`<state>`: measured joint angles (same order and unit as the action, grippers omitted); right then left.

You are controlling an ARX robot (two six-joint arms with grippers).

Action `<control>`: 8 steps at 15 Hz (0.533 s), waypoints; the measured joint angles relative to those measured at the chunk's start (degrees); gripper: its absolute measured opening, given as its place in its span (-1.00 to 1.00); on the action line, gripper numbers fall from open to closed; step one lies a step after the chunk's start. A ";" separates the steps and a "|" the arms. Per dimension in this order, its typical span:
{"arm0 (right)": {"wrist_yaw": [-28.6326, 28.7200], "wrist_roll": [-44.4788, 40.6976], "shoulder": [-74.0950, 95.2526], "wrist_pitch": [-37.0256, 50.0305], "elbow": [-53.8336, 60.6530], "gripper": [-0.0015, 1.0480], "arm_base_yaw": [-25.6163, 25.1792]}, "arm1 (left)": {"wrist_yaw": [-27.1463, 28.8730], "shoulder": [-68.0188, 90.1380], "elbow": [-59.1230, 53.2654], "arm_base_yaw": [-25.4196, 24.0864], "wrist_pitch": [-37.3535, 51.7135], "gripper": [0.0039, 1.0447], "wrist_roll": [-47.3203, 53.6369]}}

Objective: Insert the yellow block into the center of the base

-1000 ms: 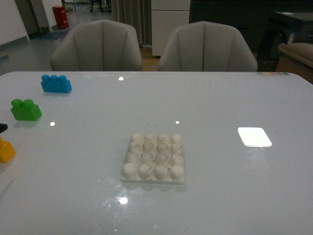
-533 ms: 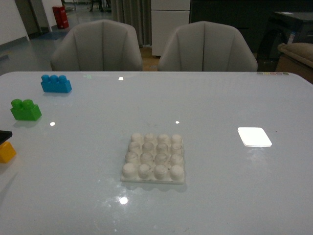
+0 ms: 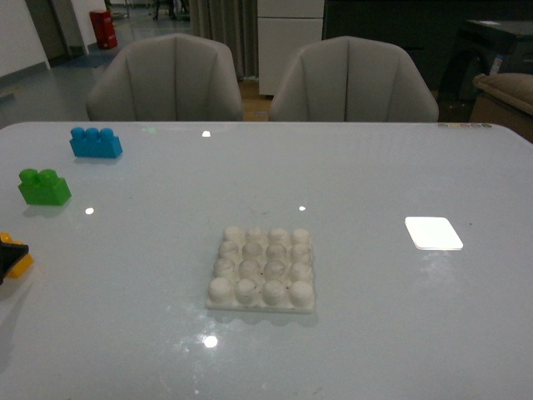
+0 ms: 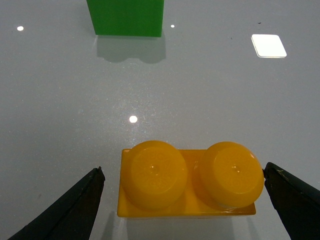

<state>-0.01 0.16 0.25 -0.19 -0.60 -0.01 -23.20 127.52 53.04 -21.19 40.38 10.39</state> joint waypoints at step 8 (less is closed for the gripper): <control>0.00 0.00 0.00 -0.02 0.00 0.88 0.00 | 1.60 -2.58 -3.21 1.18 2.82 0.23 -2.99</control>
<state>-0.01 0.16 0.25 -0.21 -0.60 -0.01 -21.61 124.95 49.82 -20.01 43.20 7.40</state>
